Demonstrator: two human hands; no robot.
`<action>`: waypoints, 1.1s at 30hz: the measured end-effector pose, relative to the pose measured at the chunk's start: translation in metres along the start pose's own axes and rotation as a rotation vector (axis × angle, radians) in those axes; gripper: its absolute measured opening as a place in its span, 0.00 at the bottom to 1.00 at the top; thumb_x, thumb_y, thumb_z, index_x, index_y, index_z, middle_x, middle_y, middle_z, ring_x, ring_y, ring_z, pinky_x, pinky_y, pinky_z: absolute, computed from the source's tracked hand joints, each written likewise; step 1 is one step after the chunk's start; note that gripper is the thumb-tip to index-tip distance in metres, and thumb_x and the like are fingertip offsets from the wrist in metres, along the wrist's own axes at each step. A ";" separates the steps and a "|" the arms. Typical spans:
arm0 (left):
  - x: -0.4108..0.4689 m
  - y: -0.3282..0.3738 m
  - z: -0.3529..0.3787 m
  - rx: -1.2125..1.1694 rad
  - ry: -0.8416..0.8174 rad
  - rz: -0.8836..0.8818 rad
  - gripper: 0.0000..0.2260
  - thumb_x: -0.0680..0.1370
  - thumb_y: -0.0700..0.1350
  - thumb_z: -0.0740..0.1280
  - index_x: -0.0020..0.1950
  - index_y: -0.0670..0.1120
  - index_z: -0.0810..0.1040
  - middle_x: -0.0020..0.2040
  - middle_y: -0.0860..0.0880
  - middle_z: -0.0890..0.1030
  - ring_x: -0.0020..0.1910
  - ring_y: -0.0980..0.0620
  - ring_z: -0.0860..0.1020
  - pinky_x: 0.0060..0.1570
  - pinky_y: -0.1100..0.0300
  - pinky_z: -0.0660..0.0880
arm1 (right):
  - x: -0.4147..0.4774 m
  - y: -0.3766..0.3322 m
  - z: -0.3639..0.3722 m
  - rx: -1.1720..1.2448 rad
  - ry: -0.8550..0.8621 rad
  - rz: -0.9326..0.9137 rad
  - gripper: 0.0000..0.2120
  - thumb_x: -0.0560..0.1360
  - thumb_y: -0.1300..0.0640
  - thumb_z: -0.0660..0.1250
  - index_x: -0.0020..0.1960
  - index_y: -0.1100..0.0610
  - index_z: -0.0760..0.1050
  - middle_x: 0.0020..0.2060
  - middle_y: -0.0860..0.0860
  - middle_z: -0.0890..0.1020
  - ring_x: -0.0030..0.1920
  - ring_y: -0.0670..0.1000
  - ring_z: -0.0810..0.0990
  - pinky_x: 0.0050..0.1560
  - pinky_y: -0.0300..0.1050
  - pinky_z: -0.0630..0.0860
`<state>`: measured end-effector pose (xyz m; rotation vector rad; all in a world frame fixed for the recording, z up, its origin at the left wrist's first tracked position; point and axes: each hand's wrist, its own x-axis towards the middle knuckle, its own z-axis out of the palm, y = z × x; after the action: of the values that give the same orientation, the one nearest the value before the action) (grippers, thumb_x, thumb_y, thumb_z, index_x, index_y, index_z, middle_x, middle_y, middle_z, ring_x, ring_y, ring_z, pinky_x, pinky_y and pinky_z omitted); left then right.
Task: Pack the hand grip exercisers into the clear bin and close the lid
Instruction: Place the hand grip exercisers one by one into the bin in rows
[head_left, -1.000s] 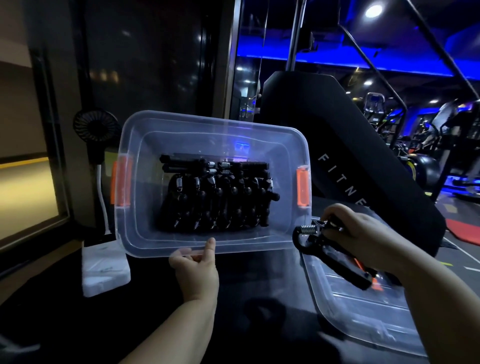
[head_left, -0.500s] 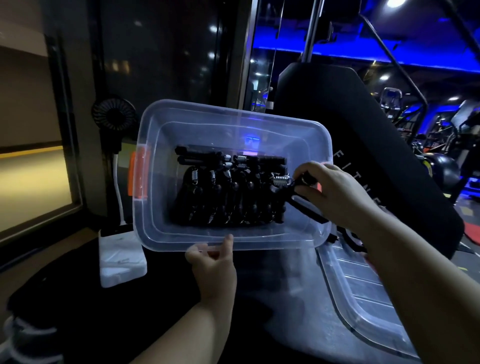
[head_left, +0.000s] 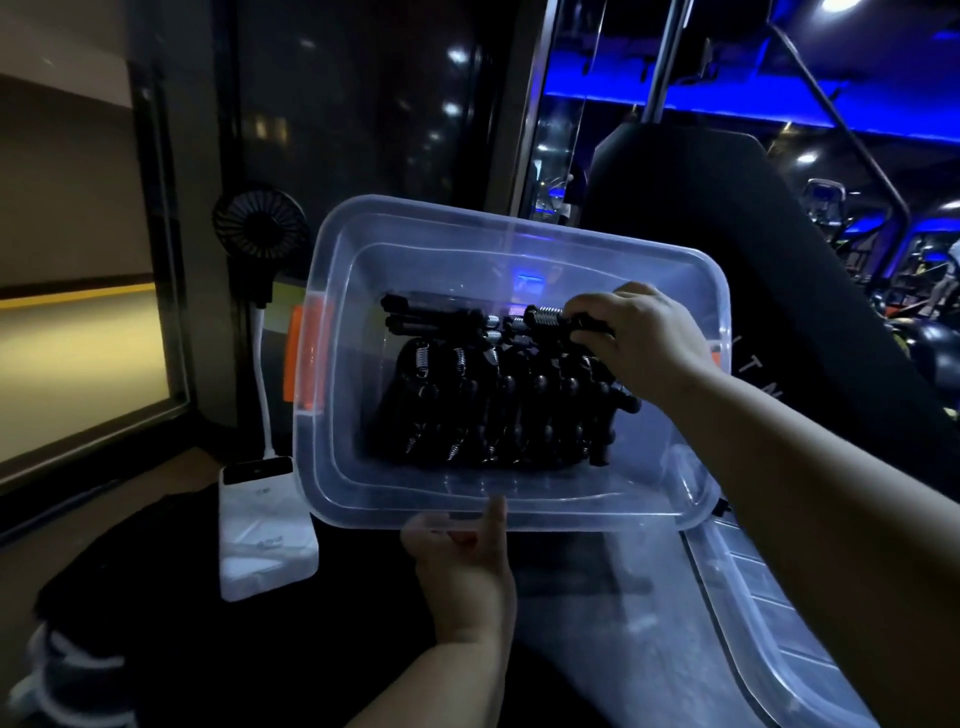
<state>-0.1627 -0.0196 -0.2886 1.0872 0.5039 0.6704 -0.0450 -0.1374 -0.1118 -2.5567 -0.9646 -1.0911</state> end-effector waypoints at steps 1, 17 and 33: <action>0.000 -0.001 0.001 -0.012 0.009 0.008 0.21 0.72 0.38 0.73 0.54 0.44 0.62 0.49 0.37 0.75 0.42 0.44 0.75 0.38 0.60 0.78 | 0.005 0.000 0.004 -0.007 0.003 -0.003 0.12 0.74 0.52 0.70 0.57 0.48 0.79 0.42 0.52 0.81 0.55 0.55 0.75 0.50 0.48 0.73; 0.001 -0.002 -0.002 0.048 -0.027 0.017 0.19 0.71 0.47 0.74 0.49 0.50 0.63 0.48 0.40 0.78 0.44 0.44 0.80 0.45 0.51 0.79 | 0.038 0.010 0.049 -0.089 0.059 -0.072 0.11 0.75 0.52 0.68 0.57 0.49 0.80 0.49 0.46 0.84 0.57 0.55 0.75 0.46 0.48 0.73; 0.008 -0.011 0.000 0.060 -0.011 0.064 0.22 0.71 0.43 0.74 0.54 0.43 0.63 0.51 0.34 0.78 0.45 0.41 0.79 0.37 0.69 0.74 | 0.047 0.014 0.082 -0.030 -0.039 0.073 0.14 0.81 0.53 0.58 0.63 0.52 0.75 0.47 0.57 0.82 0.61 0.58 0.72 0.51 0.49 0.70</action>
<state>-0.1545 -0.0176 -0.2987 1.1671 0.4839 0.7090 0.0355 -0.0908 -0.1358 -2.6238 -0.8633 -1.0477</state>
